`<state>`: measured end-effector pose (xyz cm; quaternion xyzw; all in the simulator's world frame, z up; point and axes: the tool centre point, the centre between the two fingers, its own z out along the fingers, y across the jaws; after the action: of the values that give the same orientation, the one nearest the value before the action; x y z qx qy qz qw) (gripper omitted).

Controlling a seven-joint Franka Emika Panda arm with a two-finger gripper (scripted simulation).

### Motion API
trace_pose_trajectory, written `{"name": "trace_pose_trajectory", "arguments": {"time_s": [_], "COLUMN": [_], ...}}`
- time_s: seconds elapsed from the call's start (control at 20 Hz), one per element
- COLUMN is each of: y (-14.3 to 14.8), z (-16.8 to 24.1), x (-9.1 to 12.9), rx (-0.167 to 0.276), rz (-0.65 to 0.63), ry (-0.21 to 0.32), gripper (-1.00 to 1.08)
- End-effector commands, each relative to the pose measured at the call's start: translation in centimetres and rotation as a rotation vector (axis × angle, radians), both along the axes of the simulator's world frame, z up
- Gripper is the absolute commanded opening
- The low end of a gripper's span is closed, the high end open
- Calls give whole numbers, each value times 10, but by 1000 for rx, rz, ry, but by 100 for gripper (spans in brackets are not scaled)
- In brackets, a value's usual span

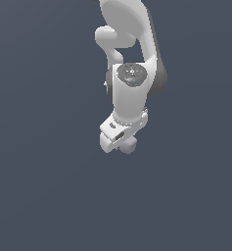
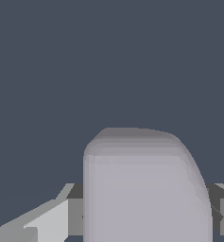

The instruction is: Pick up the object and move it to a goal position.

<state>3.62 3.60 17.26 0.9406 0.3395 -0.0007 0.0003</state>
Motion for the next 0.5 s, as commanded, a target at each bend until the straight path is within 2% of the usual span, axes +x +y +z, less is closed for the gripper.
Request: {"name": "trace_pose_trajectory", "arguments": {"time_s": [0.0,0.45], "y": [9,35], "z": [29,114], "x": [-6,-22], "rx": [0,0], "rz": [0,1], "ry": [-1,-1], "gripper": [-100,-100]}}
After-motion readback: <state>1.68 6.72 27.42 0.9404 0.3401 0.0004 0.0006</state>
